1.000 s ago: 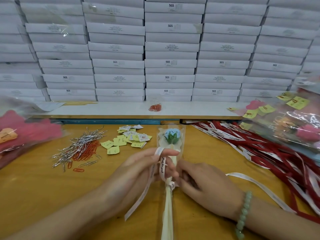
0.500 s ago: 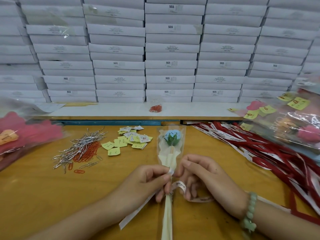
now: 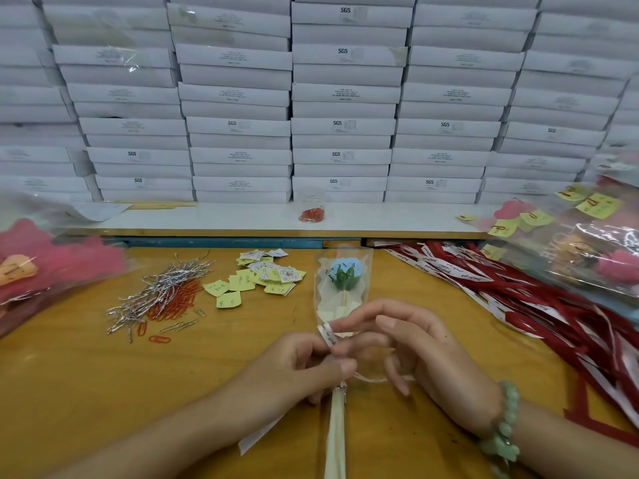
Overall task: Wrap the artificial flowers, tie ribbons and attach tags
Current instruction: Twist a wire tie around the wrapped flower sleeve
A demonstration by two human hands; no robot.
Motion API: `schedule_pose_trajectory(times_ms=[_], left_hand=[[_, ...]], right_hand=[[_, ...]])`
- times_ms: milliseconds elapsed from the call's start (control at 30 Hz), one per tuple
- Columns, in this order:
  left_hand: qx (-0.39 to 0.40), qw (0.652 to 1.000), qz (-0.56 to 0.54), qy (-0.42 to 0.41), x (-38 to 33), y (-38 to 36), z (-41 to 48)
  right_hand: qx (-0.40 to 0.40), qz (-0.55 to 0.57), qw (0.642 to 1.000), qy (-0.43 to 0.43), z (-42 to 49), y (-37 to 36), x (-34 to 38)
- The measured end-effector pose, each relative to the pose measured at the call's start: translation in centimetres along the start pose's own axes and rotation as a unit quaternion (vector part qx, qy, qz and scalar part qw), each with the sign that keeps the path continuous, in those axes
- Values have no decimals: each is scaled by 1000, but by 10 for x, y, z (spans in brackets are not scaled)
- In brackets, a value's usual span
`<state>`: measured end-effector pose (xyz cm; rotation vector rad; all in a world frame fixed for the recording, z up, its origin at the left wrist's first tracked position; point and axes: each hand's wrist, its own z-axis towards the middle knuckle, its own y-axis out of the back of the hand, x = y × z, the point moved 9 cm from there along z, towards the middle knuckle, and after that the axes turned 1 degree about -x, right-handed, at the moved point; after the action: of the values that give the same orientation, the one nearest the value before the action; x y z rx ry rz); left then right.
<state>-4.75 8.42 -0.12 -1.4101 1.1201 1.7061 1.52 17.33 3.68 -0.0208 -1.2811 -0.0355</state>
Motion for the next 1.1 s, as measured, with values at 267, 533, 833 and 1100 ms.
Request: schedule_pose_trajectory(times_ms=[267,533,833,1100], left_hand=[[-11,999,23,-20,-2,2,2],[-20,1000,-4,1,-8,1,-1],[-52,999,-9,-8,-3,9,1],[-92,986,-137,-25,1,23,4]], right_hand=[[-45,-107,992,44,-2,4,10],[-93,-257,962,23,0,14,2],[-50,-283,957,28,0,3,2],[-75,-291,953,48,-2,6,7]])
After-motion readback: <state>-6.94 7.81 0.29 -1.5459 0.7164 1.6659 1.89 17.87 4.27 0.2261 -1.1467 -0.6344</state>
